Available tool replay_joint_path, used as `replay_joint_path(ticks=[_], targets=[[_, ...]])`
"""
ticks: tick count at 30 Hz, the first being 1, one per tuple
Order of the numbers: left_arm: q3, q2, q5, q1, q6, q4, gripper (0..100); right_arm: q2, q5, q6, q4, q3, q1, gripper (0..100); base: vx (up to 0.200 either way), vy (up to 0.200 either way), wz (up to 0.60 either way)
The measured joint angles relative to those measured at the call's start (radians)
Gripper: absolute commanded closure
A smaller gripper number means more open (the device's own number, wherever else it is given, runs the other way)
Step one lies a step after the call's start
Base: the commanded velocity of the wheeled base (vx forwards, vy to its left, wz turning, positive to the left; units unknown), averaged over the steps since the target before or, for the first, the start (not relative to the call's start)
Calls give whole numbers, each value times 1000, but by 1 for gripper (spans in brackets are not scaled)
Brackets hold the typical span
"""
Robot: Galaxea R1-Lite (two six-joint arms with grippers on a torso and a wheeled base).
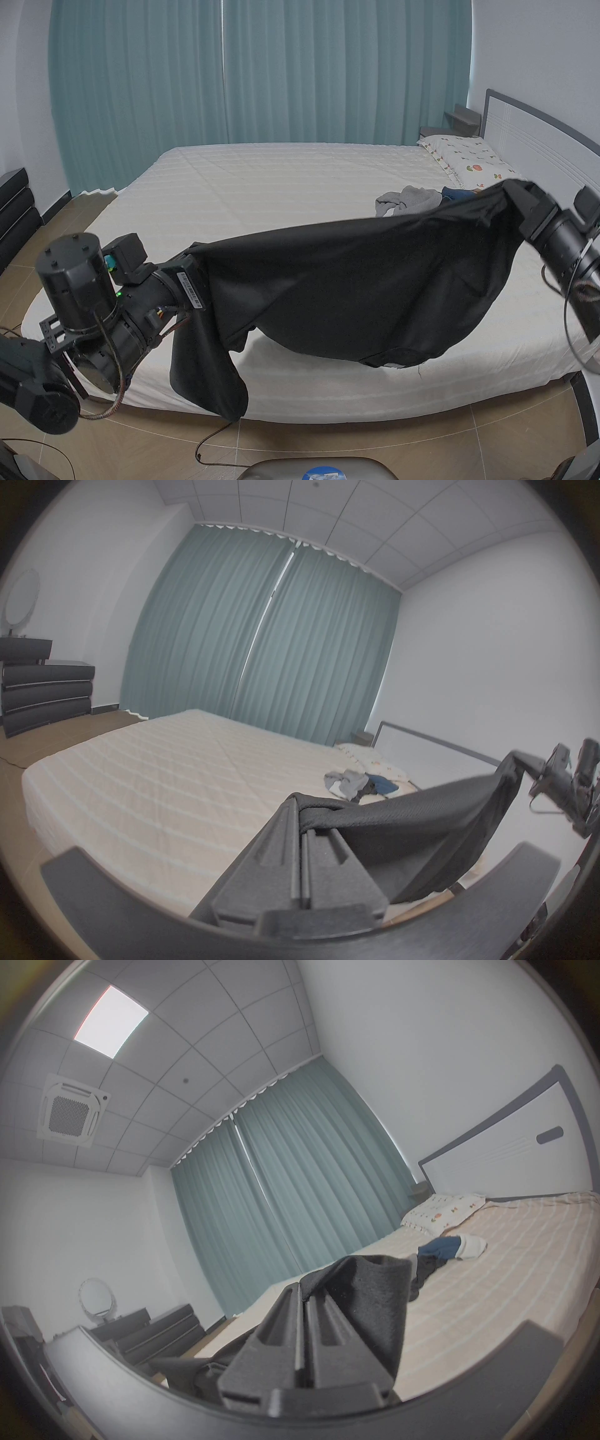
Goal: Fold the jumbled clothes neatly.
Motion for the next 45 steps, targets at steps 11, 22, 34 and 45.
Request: replay_joint_path(ticks=[11,22,34,45], targets=[[-298,38,-9,47,-162,427,100,74,9,0,276,-418,-177,100,164,0,0],[-425,250,-31,87,-231,444,100,304,1,79,304,-559,-239,100,200,0,0],[-600,496,-96,157,-294,447,100,628,-3,137,79,-603,-240,100,200,0,0],[-774,759,-104,215,-368,448,100,944,-3,119,22,-664,-230,100,18,0,0]])
